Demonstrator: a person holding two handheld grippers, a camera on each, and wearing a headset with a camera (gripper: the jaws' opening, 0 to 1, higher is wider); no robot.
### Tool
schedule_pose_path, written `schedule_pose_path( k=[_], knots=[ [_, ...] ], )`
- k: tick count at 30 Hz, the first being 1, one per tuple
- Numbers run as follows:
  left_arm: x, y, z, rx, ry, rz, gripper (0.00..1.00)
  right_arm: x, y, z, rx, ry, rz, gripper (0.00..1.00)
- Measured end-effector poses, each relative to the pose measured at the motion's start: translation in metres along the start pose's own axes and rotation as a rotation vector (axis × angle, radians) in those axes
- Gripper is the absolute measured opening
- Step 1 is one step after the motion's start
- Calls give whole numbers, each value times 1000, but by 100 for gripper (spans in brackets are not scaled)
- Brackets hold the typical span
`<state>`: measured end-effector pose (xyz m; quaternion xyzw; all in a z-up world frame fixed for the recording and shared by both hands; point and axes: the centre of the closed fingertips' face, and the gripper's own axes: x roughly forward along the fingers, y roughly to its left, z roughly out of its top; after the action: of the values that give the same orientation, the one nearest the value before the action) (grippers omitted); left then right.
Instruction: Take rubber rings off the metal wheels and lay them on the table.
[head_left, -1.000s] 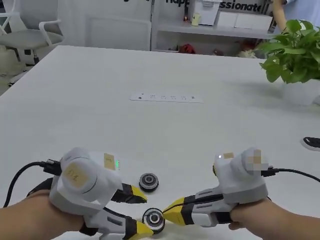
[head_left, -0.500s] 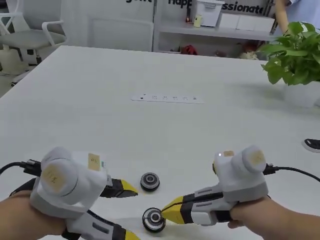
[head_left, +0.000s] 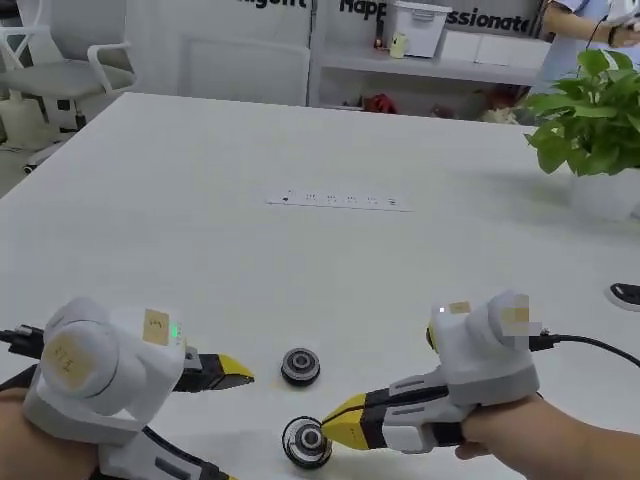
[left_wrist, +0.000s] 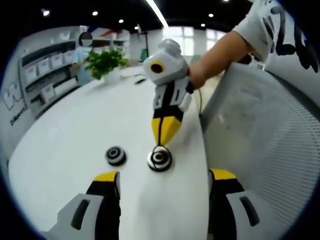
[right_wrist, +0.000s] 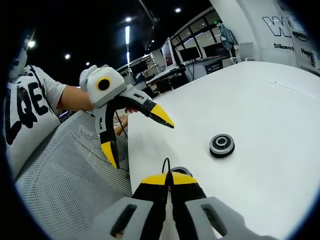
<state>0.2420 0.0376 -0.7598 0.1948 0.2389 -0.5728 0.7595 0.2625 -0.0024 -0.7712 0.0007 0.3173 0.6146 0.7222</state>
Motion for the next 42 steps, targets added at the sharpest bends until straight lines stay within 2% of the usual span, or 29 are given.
schedule_pose_path(
  k=[9, 14, 29, 42],
  knots=[
    [-10, 3, -5, -36, -19, 23, 82, 6, 5, 10, -7, -7, 16, 0],
    [-13, 5, -9, -50, -25, 37, 85, 11, 6, 19, 6, -35, 25, 0],
    [-23, 11, -15, -78, -34, 84, 90, 31, 3, 25, 1, -23, 29, 0],
    [-28, 15, -18, -99, -39, 110, 91, 52, 4, 24, -15, 5, 33, 0]
  ],
)
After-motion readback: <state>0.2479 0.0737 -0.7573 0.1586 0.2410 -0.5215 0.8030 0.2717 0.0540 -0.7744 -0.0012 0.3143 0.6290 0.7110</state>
